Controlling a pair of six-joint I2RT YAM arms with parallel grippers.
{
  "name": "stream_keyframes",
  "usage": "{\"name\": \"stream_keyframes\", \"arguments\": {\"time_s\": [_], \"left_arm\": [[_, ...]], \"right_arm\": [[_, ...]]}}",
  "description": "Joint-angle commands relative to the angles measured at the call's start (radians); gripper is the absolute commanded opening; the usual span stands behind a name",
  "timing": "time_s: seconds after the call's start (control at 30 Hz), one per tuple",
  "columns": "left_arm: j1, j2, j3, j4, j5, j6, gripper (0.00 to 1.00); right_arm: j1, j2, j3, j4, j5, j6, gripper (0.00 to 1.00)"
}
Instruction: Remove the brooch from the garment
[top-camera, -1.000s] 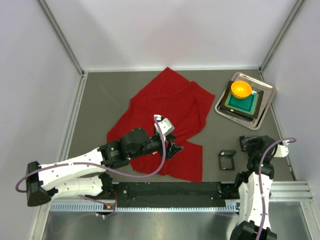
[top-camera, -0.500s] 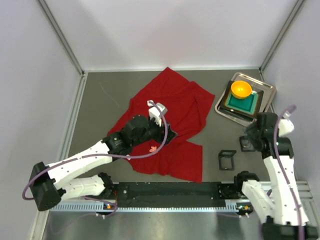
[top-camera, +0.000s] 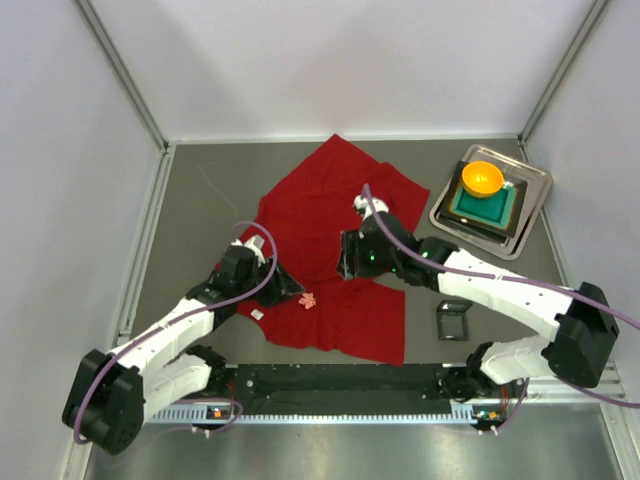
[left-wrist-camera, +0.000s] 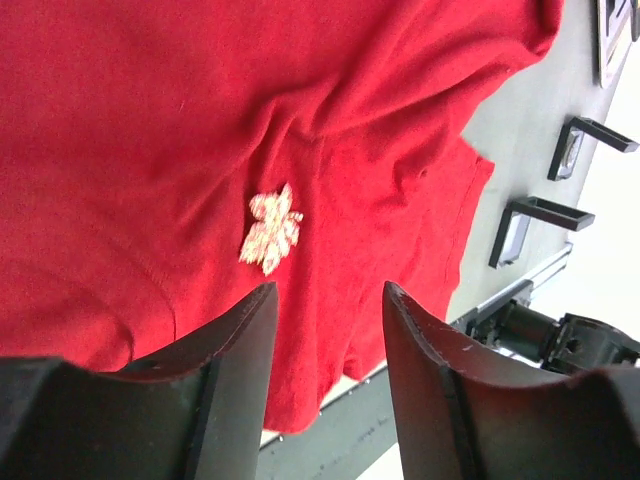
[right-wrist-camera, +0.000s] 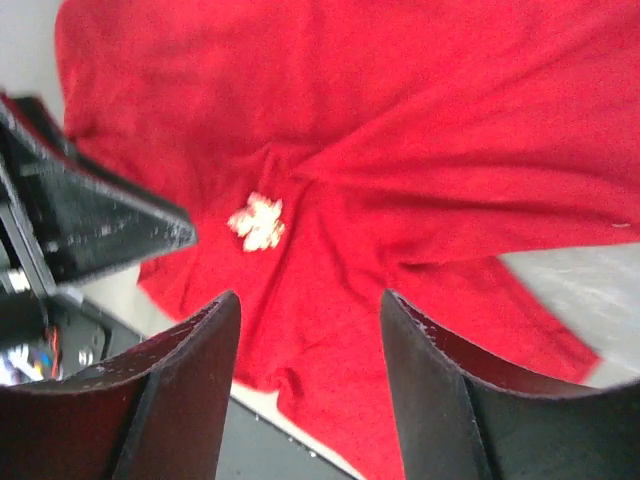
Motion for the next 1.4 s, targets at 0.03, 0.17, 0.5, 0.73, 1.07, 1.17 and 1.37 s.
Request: {"name": "stream_keyframes", "arguments": {"time_s": [0.03, 0.17, 0.5, 0.73, 1.07, 1.17, 1.37], "left_arm": [[0.013, -0.146, -0.068, -0.011, -0.073, -0.223, 0.49], [0.017, -0.192, -0.117, -0.069, -0.168, -0.336, 0.44], [0.021, -0.106, -0.163, -0.141, -0.246, -0.465, 0.33], [0.023, -0.14, -0.171, -0.221, -0.284, -0.481, 0.36], [0.023, -0.177, -0.199, -0.258, -0.284, -0.491, 0.36], [0.023, -0.183, -0.19, -0.266, -0.284, -0.482, 0.36], [0.023, -0.187, -0.177, -0.258, -0.283, -0.452, 0.36]], "right_arm": [[0.131, 0.029, -0.168, 0.447, -0.209, -0.206, 0.55], [0.182, 0.187, -0.136, 0.505, -0.229, -0.311, 0.49], [0.309, 0.405, -0.053, 0.56, -0.029, -0.528, 0.39], [0.323, 0.49, -0.031, 0.568, 0.061, -0.558, 0.46], [0.325, 0.545, -0.016, 0.571, 0.08, -0.554, 0.49], [0.322, 0.543, -0.045, 0.596, 0.072, -0.535, 0.53], [0.251, 0.527, -0.099, 0.64, -0.015, -0.431, 0.42]]}}
